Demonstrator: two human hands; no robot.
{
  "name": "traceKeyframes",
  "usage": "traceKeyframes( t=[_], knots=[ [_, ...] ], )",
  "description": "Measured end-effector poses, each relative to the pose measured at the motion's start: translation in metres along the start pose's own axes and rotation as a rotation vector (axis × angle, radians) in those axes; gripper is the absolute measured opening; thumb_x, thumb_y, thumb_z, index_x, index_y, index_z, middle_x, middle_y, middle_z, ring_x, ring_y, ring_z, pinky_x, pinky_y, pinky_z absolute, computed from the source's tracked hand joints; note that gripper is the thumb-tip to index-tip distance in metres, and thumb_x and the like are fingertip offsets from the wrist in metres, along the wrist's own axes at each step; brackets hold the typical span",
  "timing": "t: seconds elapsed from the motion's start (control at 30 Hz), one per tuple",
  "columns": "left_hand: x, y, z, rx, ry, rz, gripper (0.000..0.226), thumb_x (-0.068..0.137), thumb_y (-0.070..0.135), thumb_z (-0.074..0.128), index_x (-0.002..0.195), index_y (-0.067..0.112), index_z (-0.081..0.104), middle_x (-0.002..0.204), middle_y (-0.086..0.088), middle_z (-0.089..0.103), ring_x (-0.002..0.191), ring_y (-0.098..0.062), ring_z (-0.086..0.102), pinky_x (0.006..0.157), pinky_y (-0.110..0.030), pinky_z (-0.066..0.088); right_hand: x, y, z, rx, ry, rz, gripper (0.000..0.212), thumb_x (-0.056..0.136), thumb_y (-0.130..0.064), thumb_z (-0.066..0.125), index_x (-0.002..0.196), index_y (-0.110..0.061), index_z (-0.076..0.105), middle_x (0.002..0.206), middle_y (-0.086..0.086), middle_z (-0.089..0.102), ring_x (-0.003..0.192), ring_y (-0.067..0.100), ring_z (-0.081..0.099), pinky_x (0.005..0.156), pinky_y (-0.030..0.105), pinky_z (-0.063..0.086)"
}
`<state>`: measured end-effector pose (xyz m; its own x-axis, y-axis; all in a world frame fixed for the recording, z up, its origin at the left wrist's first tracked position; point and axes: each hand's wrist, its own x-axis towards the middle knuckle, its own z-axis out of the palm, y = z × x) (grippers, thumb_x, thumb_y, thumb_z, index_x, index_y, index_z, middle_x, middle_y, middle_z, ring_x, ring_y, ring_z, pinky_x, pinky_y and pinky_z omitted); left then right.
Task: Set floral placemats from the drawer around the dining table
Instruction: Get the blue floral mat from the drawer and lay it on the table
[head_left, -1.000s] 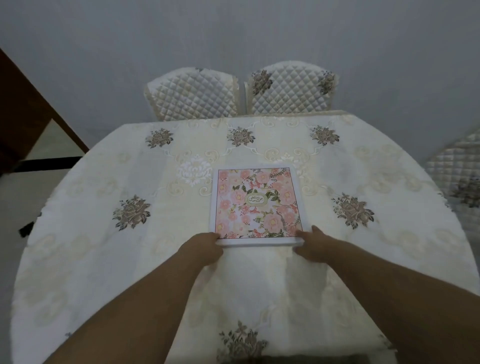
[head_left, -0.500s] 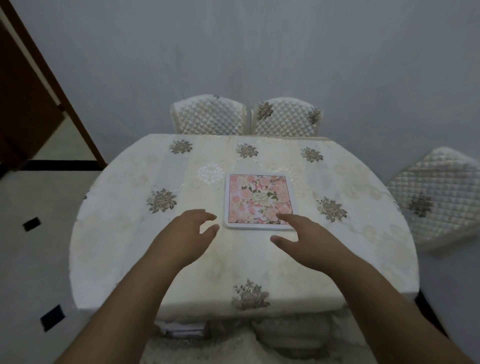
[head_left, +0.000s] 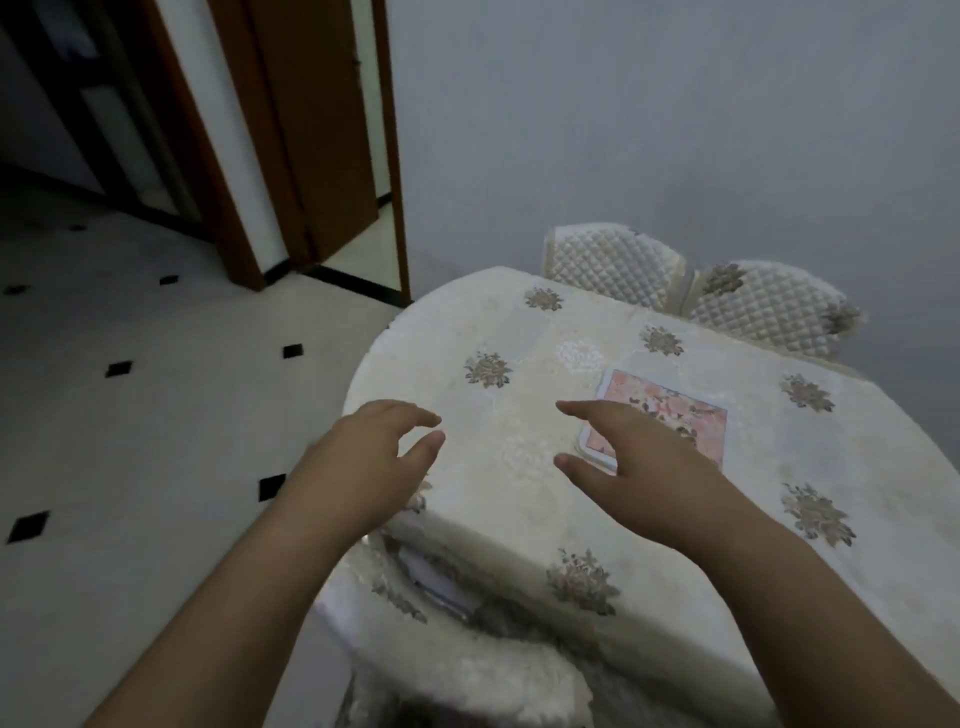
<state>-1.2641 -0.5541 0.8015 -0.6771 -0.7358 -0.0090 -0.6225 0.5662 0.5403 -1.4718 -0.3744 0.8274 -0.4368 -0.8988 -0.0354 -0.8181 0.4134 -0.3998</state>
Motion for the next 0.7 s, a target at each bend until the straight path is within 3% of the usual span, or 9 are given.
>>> traceKeyframes(
  t=[0.07,0.17,0.3,0.5,0.7],
  knots=[
    [-0.033,-0.009,-0.007,-0.019,0.053,-0.093,0.034,0.098,0.054,0.051,0.128,0.044,0.061,0.139,0.02,0.053,0.107,-0.002,0.056,0.097,-0.027,0.043,0.0,-0.012,0.004,-0.002,-0.044,-0.077,0.06,0.096,-0.056,0.052,0.151,-0.043,0.031,0.155,-0.02,0.037,0.135,0.008,0.044,0.108,0.03,0.037],
    [-0.086,-0.025,-0.016,-0.025,0.139,-0.235,0.036,0.097,0.054,0.052,0.131,0.045,0.058,0.141,0.018,0.052,0.119,-0.005,0.055,0.104,-0.03,0.043,-0.001,-0.034,0.019,-0.012,-0.114,-0.196,0.065,0.097,-0.057,0.05,0.154,-0.042,0.024,0.158,-0.018,0.03,0.124,0.013,0.053,0.106,0.032,0.041],
    [-0.162,-0.046,-0.027,0.049,0.208,-0.443,0.047,0.097,0.061,0.045,0.14,0.045,0.05,0.148,0.019,0.046,0.132,-0.006,0.046,0.112,-0.041,0.04,-0.003,-0.073,0.048,-0.051,-0.174,-0.423,0.062,0.098,-0.058,0.047,0.154,-0.039,0.029,0.159,-0.017,0.03,0.142,0.007,0.035,0.112,0.025,0.028],
    [-0.274,-0.072,-0.053,0.083,0.373,-0.692,0.045,0.098,0.06,0.044,0.141,0.047,0.049,0.151,0.02,0.044,0.136,-0.005,0.042,0.112,-0.043,0.039,-0.02,-0.161,0.083,-0.082,-0.252,-0.687,0.059,0.096,-0.058,0.049,0.15,-0.037,0.039,0.157,-0.015,0.038,0.144,0.007,0.031,0.116,0.025,0.021],
    [-0.373,-0.112,-0.074,0.109,0.519,-0.898,0.045,0.098,0.06,0.041,0.14,0.049,0.048,0.152,0.017,0.043,0.136,-0.01,0.044,0.11,-0.047,0.041,-0.045,-0.255,0.124,-0.119,-0.317,-0.901,0.053,0.098,-0.061,0.041,0.148,-0.044,0.039,0.16,-0.017,0.031,0.152,0.012,0.015,0.125,0.04,0.014]
  ],
)
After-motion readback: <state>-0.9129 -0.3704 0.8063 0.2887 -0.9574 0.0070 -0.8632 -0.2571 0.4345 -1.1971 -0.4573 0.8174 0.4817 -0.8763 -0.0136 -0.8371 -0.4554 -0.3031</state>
